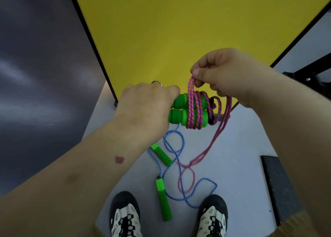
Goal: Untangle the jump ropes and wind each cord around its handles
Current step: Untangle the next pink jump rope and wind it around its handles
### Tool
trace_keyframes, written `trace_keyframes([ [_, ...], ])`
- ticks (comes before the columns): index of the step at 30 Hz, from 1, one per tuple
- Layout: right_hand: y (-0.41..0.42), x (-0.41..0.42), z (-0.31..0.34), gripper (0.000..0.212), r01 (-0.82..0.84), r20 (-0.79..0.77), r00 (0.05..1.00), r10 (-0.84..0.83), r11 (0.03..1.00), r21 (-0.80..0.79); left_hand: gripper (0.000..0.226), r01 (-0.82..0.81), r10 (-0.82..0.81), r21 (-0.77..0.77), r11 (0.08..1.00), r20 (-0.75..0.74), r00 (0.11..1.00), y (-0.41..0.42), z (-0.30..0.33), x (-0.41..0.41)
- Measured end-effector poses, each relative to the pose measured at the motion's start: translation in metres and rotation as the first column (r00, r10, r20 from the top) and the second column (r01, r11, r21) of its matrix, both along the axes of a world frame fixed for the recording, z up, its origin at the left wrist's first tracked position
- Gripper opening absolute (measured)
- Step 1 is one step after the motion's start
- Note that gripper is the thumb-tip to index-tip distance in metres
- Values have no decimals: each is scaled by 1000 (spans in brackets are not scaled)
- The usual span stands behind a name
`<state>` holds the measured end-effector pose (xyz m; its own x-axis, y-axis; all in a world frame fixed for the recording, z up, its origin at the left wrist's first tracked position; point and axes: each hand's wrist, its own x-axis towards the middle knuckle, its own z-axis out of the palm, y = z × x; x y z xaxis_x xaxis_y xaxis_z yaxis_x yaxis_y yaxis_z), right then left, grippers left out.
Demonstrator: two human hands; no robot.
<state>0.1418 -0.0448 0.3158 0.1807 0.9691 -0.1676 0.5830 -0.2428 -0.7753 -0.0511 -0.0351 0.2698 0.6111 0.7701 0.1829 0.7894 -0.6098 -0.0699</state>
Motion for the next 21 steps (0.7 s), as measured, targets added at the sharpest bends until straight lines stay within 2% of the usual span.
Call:
trace_keyframes([
  [1, 4, 5, -3, 7, -3, 14, 1000, 3, 1000, 0, 37, 9, -9, 3, 1000, 11, 1000, 0, 1, 0],
  [3, 8, 11, -10, 12, -14, -53, 999, 12, 999, -42, 37, 19, -19, 5, 1000, 38, 999, 0, 4, 0],
  [5, 9, 14, -20, 13, -57, -201, 979, 31, 990, -127, 35, 16, -16, 5, 1000, 64, 998, 1, 8, -3],
  [7, 6, 15, -31, 13, -113, -408, 913, 17, 971, -212, 33, 0, 1, -11, 1000, 95, 995, 4, 11, -7],
  [9, 2, 17, -46, 20, -174, -490, 871, 22, 948, -266, 30, -13, 17, -32, 999, 119, 993, 7, 15, -10],
  [11, -7, 16, -55, 30, -156, -460, 888, 7, 945, -286, 28, -26, 35, -63, 998, 144, 989, 9, 16, -11],
  [12, -13, 13, -58, 29, -126, -429, 903, -4, 953, -274, 28, -35, 47, -78, 996, 155, 987, 10, 16, -11],
  [14, -24, 5, -65, 19, -180, -414, 908, 67, 954, -240, 30, -61, 78, -104, 993, 174, 982, 13, 15, -10],
  [17, -34, -7, -79, 33, -138, -504, 863, -26, 949, -285, 31, -108, 131, -115, 987, 217, 967, 18, 13, -10],
  [21, -55, -26, -72, 40, -156, -416, 908, 46, 960, -233, 30, -140, 153, -83, 987, 190, 970, 23, 4, -13],
])
